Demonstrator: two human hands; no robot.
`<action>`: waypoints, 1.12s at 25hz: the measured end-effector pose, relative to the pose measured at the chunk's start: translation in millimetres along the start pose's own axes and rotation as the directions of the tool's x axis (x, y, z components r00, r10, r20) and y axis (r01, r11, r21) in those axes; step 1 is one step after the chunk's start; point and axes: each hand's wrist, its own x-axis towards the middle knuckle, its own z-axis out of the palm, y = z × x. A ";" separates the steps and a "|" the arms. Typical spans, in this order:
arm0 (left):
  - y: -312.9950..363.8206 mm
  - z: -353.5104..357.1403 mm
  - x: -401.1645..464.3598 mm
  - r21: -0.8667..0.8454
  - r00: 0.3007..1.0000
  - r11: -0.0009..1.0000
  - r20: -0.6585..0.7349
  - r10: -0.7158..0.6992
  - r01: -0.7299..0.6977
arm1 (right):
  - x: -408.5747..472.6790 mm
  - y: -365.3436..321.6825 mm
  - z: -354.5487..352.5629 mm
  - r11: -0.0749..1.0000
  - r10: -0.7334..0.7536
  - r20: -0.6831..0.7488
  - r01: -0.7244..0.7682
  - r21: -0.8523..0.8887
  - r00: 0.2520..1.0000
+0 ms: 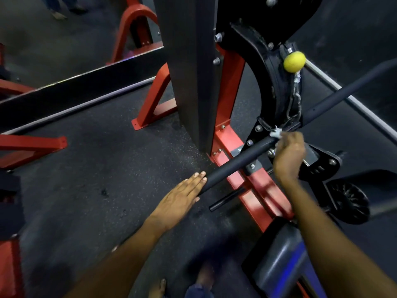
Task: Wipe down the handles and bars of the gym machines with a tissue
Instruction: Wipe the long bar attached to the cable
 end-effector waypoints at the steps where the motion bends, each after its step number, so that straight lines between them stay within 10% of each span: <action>1: -0.1 1.1 -1.1 -0.010 1.000 1.000 -0.002 -0.002 0.002 | -24.6 -6.6 4.2 1.000 0.014 0.093 -0.013 -0.015 0.996; 5: 0.3 2.0 -0.7 -0.032 1.000 0.999 0.011 -0.009 0.009 | -85.2 6.1 6.4 0.805 -0.529 0.396 0.591 -0.046 0.751; 10: 2.1 0.8 0.6 -0.025 1.000 1.000 0.009 -0.010 0.010 | 4.5 1.2 -18.1 0.995 -0.059 0.038 0.062 -0.083 0.998; 12: 2.5 0.2 0.8 -0.018 1.000 1.000 0.011 -0.013 0.013 | -22.5 -5.2 -2.5 0.984 -0.132 0.166 0.150 -0.096 0.977; 17: 2.3 0.4 -1.3 -0.057 1.000 0.998 0.027 -0.014 0.016 | -77.0 -0.8 9.0 0.545 -0.720 0.507 0.838 -0.011 0.475; 20: 4.6 0.4 -1.2 -0.060 0.999 0.998 0.029 -0.017 0.019 | 5.3 11.5 -9.5 0.774 -0.467 0.361 0.571 -0.274 0.807; 22: 4.5 2.0 -1.8 -0.047 0.999 0.998 0.025 -0.029 0.030 | 16.6 4.0 -0.6 0.851 -0.331 0.334 0.432 -0.299 0.883; 24: 3.4 1.6 -3.9 -0.081 0.997 0.996 0.061 -0.041 0.046 | -25.3 -9.8 28.0 0.816 -0.351 0.558 0.538 -0.212 0.752; 27: 3.7 -1.2 -1.3 -0.142 0.993 0.988 0.107 -0.042 0.057 | -59.7 -18.6 35.6 0.529 -0.495 0.813 0.849 0.001 0.307; 28: 4.6 -2.6 -1.2 -0.162 0.990 0.984 0.133 -0.046 0.068 | -35.7 -12.6 29.9 0.509 -0.487 0.798 0.858 -0.072 0.355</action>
